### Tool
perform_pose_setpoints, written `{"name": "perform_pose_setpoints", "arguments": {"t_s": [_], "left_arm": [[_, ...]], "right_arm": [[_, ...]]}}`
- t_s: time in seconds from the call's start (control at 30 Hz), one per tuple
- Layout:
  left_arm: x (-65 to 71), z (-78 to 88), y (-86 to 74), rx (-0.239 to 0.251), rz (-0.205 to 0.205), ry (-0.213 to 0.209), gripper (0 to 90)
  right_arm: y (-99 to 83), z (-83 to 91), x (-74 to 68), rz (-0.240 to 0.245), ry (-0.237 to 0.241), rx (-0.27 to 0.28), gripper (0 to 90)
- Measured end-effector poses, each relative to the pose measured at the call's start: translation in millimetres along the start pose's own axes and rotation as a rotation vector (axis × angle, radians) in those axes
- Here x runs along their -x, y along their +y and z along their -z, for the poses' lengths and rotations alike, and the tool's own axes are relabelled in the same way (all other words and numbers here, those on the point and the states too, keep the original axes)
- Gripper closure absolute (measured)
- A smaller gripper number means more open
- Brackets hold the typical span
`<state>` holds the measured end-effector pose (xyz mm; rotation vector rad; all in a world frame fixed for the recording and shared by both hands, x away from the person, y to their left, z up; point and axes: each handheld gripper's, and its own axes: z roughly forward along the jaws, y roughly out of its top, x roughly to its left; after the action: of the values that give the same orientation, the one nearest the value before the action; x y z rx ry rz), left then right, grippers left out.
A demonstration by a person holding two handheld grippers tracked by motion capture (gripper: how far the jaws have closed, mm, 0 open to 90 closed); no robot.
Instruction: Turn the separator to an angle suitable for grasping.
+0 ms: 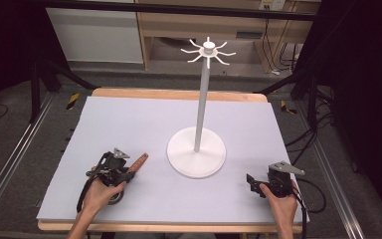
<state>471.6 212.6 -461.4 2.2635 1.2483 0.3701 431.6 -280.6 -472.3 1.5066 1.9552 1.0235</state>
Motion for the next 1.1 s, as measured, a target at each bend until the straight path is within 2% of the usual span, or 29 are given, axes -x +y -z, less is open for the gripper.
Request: {"name": "perform_pose_setpoints", "arguments": {"t_s": [0.3,0.37,0.47,0.53,0.73,0.77,0.93,1.1], "left_arm": [[-0.2,2.5,-1.7,-0.011,-0.035,-0.014,67.9],[-0.1,2.5,-1.0,-0.017,-0.05,-0.02,63.1],[0.3,3.6,1.5,-0.019,-0.072,0.007,56.3],[-1.3,5.8,4.6,-0.003,-0.067,0.006,54.5],[-3.3,8.6,16.0,0.003,-0.096,0.001,52.9],[-1.6,8.9,19.9,-0.002,-0.109,0.001,52.8],[3.9,4.3,28.5,-0.043,-0.158,0.01,53.6],[3.5,-3.0,32.5,-0.084,-0.163,-0.005,55.6]], "right_arm": [[-0.1,0.0,0.4,-0.006,0.005,-0.004,9.7],[0.0,0.0,0.9,-0.002,0.002,0.0,9.7],[0.2,0.8,0.9,-0.017,0.011,0.004,10.2],[0.1,0.5,1.0,-0.024,0.018,0.006,10.4],[0.4,0.9,1.5,-0.022,0.022,0.005,11.7],[0.4,1.7,1.7,-0.034,0.024,0.008,12.4],[0.5,1.4,1.8,-0.029,0.028,0.004,13.6],[0.8,2.3,2.0,-0.032,0.03,0.002,15.4]]}}
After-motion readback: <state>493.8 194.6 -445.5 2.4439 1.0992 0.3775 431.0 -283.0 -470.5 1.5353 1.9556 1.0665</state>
